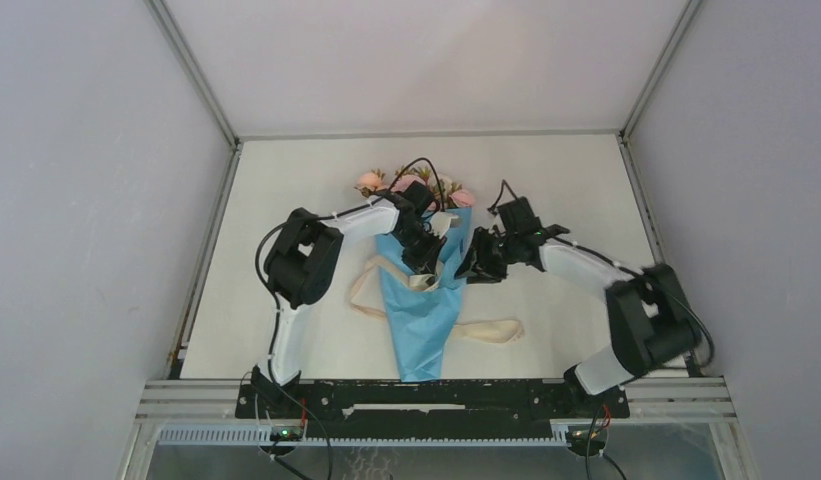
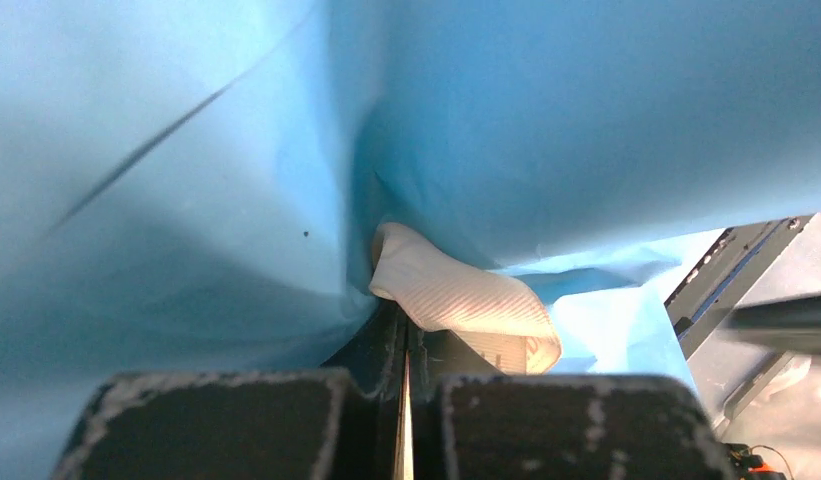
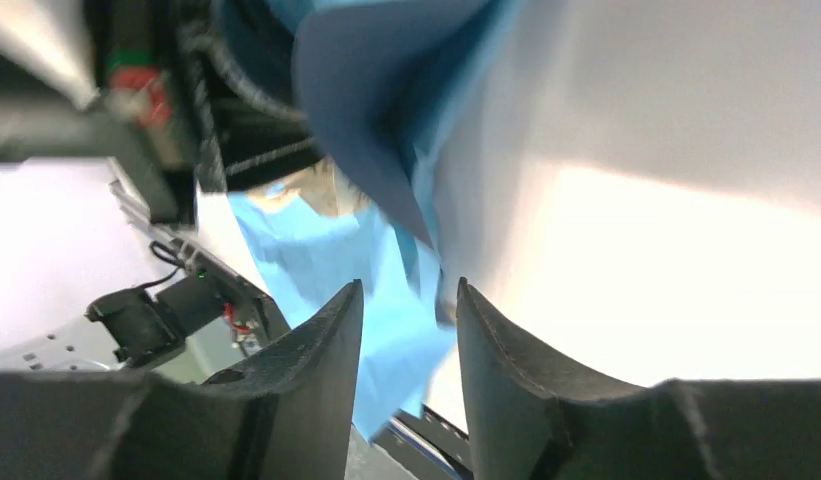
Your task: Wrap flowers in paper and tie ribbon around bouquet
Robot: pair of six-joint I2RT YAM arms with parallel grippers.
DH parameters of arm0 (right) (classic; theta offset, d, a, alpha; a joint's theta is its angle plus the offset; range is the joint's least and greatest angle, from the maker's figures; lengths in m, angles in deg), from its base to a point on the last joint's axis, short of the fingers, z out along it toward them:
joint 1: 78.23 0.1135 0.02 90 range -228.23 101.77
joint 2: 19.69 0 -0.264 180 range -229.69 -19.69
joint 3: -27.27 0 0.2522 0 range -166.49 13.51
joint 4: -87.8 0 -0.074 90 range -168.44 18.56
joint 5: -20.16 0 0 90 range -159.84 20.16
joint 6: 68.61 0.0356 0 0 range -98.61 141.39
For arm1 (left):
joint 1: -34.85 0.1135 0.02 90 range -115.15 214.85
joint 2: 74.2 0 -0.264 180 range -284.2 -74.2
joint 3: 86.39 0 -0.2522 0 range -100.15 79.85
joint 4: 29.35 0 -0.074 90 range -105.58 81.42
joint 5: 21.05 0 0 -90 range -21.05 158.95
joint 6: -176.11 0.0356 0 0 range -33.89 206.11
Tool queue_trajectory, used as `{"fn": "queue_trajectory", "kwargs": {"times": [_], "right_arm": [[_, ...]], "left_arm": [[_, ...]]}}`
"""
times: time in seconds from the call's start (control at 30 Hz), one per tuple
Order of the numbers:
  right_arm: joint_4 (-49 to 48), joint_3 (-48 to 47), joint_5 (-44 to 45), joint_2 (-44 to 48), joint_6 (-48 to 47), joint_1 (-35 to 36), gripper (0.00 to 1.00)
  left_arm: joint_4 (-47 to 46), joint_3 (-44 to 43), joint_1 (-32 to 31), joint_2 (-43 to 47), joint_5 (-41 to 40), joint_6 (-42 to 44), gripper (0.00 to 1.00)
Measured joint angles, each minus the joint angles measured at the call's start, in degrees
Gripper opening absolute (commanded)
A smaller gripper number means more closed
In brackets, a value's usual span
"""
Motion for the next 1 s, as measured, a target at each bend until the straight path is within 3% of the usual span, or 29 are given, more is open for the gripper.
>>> {"fn": "queue_trajectory", "kwargs": {"times": [0.27, 0.37, 0.5, 0.63, 0.8, 1.0], "right_arm": [[23.37, 0.57, 15.10, 22.95, -7.65, -6.56, 0.67], [26.60, 4.02, 16.52, 23.56, -8.33, -8.44, 0.69], [29.31, 6.54, 16.74, 15.54, -8.90, -8.98, 0.67], [29.20, 7.21, 16.50, 9.62, -9.62, -7.93, 0.52], [28.94, 7.37, 15.85, 6.75, -10.88, -6.47, 0.03], [28.92, 7.34, 13.73, 7.98, -12.15, -9.57, 0.00]], "left_arm": [[-1.42, 1.25, 0.17, 0.63, 0.17, -0.09, 0.00], [-1.42, 1.25, 0.17, 0.68, 0.15, -0.11, 0.00], [-1.62, 1.46, 0.17, 0.83, 0.13, -0.11, 0.00], [-2.10, 2.21, 0.17, 1.57, -0.39, -0.07, 0.00], [-2.01, 2.32, 0.17, 1.79, -0.96, -0.09, 0.00], [-1.95, 2.32, 0.15, 1.79, -1.31, -0.04, 0.00]]}}
